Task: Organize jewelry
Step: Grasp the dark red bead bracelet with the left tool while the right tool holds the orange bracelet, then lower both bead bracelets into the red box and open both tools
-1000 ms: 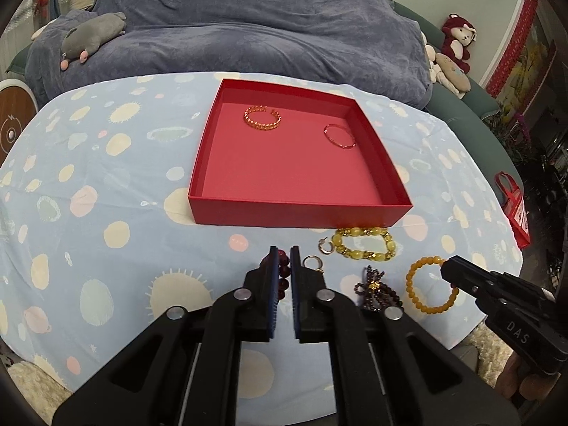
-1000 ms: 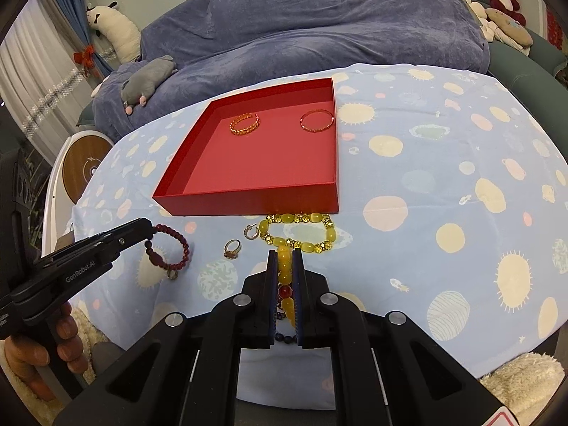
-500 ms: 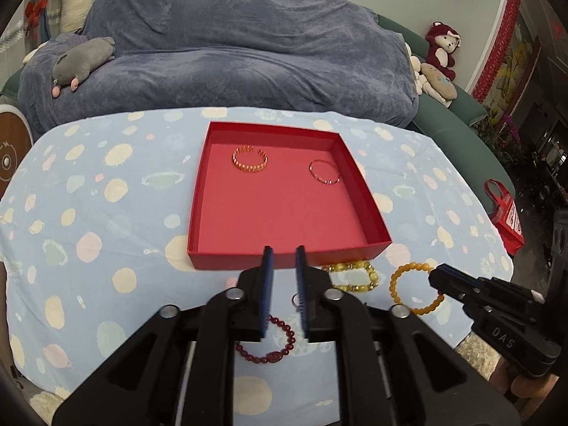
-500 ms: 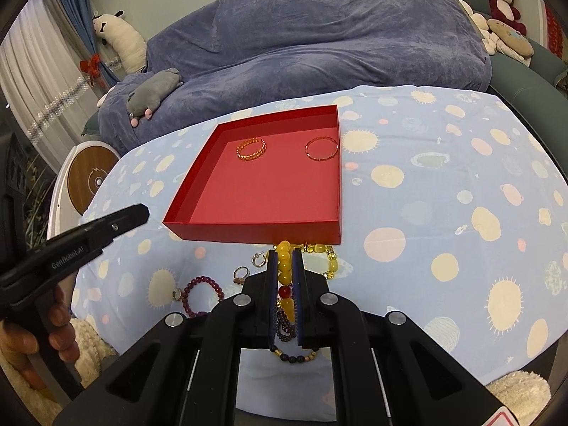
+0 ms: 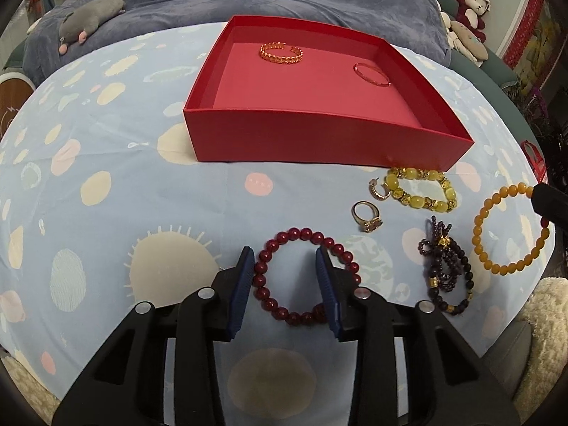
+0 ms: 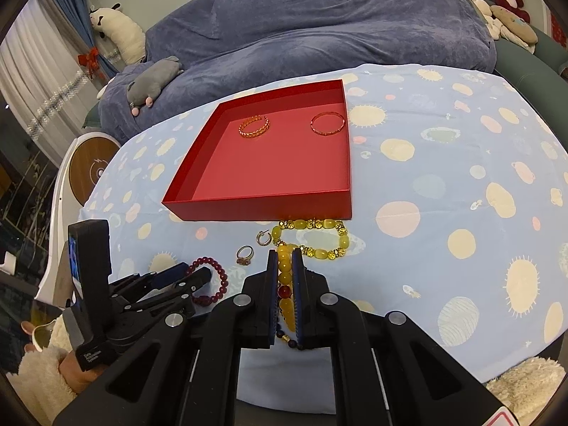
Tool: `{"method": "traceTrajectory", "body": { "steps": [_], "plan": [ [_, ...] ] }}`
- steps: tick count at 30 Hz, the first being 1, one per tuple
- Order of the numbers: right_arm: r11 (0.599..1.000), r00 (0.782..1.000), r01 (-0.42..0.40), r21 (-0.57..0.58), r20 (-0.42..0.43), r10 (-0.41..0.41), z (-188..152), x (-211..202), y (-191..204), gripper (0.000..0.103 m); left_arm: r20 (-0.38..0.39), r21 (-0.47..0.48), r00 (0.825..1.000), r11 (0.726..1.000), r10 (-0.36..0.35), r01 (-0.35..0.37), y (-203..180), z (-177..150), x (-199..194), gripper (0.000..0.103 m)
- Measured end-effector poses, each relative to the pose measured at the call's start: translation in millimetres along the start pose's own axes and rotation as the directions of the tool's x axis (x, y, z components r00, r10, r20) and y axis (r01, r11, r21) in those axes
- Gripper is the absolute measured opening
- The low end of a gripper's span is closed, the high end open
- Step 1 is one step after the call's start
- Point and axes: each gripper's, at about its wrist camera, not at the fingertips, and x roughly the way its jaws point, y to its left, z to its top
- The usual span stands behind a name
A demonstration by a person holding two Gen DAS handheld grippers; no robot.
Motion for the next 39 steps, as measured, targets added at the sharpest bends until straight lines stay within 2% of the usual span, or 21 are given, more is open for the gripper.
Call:
{"method": "traceTrajectory", "body": {
  "steps": [2,4,6,15,24,32,35,39],
  "plan": [
    [1.0,1.0,-0.003,0.004,-0.003,0.003,0,1,0,0.007,0.01,0.011,1.0,1.0,0.014,-0.014,-1,1,1,0.029],
    [1.0,1.0,-0.002,0.003,-0.008,0.002,0,3,0,0.008,0.021,0.02,0.999,0.999,0.04,-0.041,-1,2,3,0.011],
    [1.0,1.0,-0.002,0.004,-0.011,0.002,-1,4,0,0.008,0.019,0.011,0.999,0.999,0.035,-0.035,2,3,3,0.007],
    [1.0,1.0,-0.003,0.006,-0.002,0.003,0,2,0,0.008,0.06,-0.027,0.998,0.999,-0.027,0.028,3,15,-26,0.007],
    [1.0,0.999,-0.017,-0.02,0.04,0.018,20,-11,4,0.008,0.143,0.023,0.982,0.993,-0.12,0.118,-21,52,-82,0.007],
    [0.994,0.994,-0.058,-0.089,0.091,0.066,76,-4,21,0.008,0.238,0.08,0.953,0.981,-0.189,0.174,-39,115,-104,0.007],
    [0.992,0.991,-0.075,-0.098,0.1,0.085,102,11,25,0.008,0.266,0.082,0.942,0.979,-0.204,0.189,-40,142,-97,0.007],
    [0.991,0.991,-0.099,-0.09,0.08,0.106,129,43,27,0.008,0.258,0.075,0.943,0.977,-0.211,0.199,-37,172,-69,0.007]
  ]
}}
